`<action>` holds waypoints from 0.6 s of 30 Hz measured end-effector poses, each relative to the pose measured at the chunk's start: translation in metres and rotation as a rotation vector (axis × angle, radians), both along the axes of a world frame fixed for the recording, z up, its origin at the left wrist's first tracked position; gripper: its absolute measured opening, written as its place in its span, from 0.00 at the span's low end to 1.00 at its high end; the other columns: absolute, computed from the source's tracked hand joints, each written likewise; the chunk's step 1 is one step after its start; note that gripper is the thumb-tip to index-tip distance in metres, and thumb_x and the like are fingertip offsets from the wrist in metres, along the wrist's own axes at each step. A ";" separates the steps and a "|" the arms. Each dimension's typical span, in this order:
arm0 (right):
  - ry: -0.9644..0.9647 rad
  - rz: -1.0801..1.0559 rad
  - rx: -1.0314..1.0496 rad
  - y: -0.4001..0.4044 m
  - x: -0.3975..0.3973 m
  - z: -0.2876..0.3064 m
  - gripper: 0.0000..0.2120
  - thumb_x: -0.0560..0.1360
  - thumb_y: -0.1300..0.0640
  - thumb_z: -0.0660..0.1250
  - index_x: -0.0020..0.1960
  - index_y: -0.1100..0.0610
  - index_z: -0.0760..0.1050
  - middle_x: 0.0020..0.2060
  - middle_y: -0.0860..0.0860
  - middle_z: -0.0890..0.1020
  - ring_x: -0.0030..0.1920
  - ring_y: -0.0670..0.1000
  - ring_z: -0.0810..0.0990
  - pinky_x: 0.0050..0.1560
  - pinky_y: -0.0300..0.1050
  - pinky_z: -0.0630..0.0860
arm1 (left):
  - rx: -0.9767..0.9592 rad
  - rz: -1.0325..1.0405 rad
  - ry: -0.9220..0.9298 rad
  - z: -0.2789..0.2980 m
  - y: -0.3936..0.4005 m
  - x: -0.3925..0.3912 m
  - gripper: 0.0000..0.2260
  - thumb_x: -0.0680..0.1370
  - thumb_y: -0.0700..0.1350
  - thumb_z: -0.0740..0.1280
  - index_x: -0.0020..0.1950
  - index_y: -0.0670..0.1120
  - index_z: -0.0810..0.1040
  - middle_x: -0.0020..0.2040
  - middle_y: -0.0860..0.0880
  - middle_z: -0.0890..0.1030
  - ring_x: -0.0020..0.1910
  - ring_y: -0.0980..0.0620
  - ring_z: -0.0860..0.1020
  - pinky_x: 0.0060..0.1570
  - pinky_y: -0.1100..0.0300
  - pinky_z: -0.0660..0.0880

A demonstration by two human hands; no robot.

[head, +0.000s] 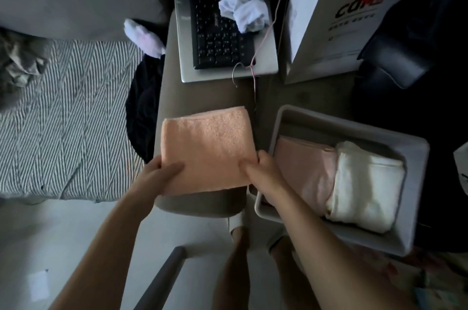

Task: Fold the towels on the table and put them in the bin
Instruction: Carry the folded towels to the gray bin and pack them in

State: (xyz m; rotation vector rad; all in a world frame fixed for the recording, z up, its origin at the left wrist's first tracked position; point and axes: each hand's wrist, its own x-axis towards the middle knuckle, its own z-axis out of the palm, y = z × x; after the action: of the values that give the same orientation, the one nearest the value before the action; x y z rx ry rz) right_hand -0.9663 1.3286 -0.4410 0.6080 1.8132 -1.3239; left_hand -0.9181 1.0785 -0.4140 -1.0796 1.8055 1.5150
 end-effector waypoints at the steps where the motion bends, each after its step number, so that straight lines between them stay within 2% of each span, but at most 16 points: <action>1: -0.031 -0.005 -0.042 0.013 0.006 0.005 0.14 0.72 0.48 0.68 0.57 0.48 0.73 0.50 0.47 0.82 0.48 0.46 0.82 0.40 0.40 0.77 | 0.022 0.010 -0.006 0.003 0.003 0.007 0.19 0.71 0.54 0.73 0.59 0.49 0.81 0.51 0.46 0.87 0.52 0.43 0.84 0.49 0.51 0.79; 4: -0.119 0.001 -0.112 0.059 0.028 0.018 0.16 0.69 0.51 0.71 0.56 0.44 0.73 0.50 0.46 0.84 0.49 0.46 0.84 0.46 0.43 0.81 | -0.004 -0.051 0.019 0.013 0.035 0.023 0.15 0.78 0.53 0.69 0.63 0.50 0.79 0.52 0.45 0.85 0.52 0.43 0.83 0.45 0.54 0.78; 7: -0.135 -0.049 -0.104 0.119 0.047 0.029 0.23 0.65 0.52 0.71 0.60 0.48 0.77 0.52 0.48 0.85 0.53 0.50 0.84 0.54 0.50 0.82 | -0.072 -0.246 0.124 0.025 0.097 0.020 0.15 0.78 0.57 0.66 0.63 0.54 0.75 0.50 0.50 0.82 0.48 0.49 0.82 0.44 0.55 0.77; 9: -0.076 -0.142 -0.078 0.163 0.056 0.033 0.25 0.63 0.51 0.70 0.60 0.50 0.78 0.51 0.48 0.86 0.52 0.50 0.85 0.52 0.49 0.82 | -0.074 -0.328 0.217 0.025 0.143 0.011 0.11 0.81 0.51 0.66 0.63 0.56 0.74 0.48 0.52 0.82 0.47 0.52 0.81 0.43 0.57 0.77; 11: -0.026 -0.163 -0.049 0.195 0.060 0.033 0.23 0.63 0.50 0.69 0.58 0.48 0.78 0.49 0.45 0.86 0.50 0.46 0.85 0.47 0.44 0.80 | -0.087 -0.343 0.248 0.017 0.182 0.001 0.13 0.81 0.49 0.65 0.65 0.56 0.74 0.49 0.52 0.82 0.48 0.50 0.81 0.46 0.55 0.78; 13: -0.033 -0.080 0.090 0.213 0.065 0.020 0.18 0.65 0.48 0.67 0.54 0.49 0.77 0.43 0.46 0.84 0.43 0.46 0.83 0.41 0.40 0.75 | -0.128 -0.348 0.196 0.004 0.211 -0.005 0.19 0.80 0.49 0.64 0.72 0.56 0.69 0.57 0.51 0.81 0.53 0.48 0.80 0.50 0.53 0.77; 15: -0.033 0.070 0.267 0.221 0.069 -0.003 0.13 0.70 0.49 0.66 0.50 0.56 0.74 0.41 0.53 0.80 0.40 0.51 0.78 0.37 0.45 0.70 | -0.262 -0.505 0.144 -0.010 0.233 -0.005 0.27 0.81 0.44 0.62 0.79 0.52 0.60 0.67 0.47 0.74 0.59 0.45 0.77 0.53 0.54 0.74; 16: -0.034 0.125 0.358 0.223 0.072 -0.013 0.12 0.73 0.51 0.65 0.49 0.58 0.73 0.42 0.55 0.79 0.41 0.52 0.77 0.39 0.48 0.70 | -0.334 -0.620 0.141 -0.016 0.242 -0.002 0.29 0.81 0.41 0.61 0.81 0.51 0.57 0.70 0.46 0.70 0.61 0.43 0.75 0.54 0.54 0.73; 18: -0.011 0.089 0.448 0.223 0.076 -0.023 0.08 0.75 0.55 0.63 0.50 0.59 0.73 0.43 0.54 0.79 0.44 0.55 0.78 0.43 0.52 0.74 | -0.429 -0.806 0.151 -0.020 0.257 0.007 0.31 0.80 0.37 0.60 0.81 0.51 0.55 0.77 0.48 0.62 0.69 0.43 0.70 0.61 0.52 0.73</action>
State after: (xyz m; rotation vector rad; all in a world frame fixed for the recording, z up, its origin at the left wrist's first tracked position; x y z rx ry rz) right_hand -0.8904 1.5515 -0.4641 0.7558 2.1179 -0.8539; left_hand -0.9109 1.3358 -0.4344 -0.2961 2.3333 0.7550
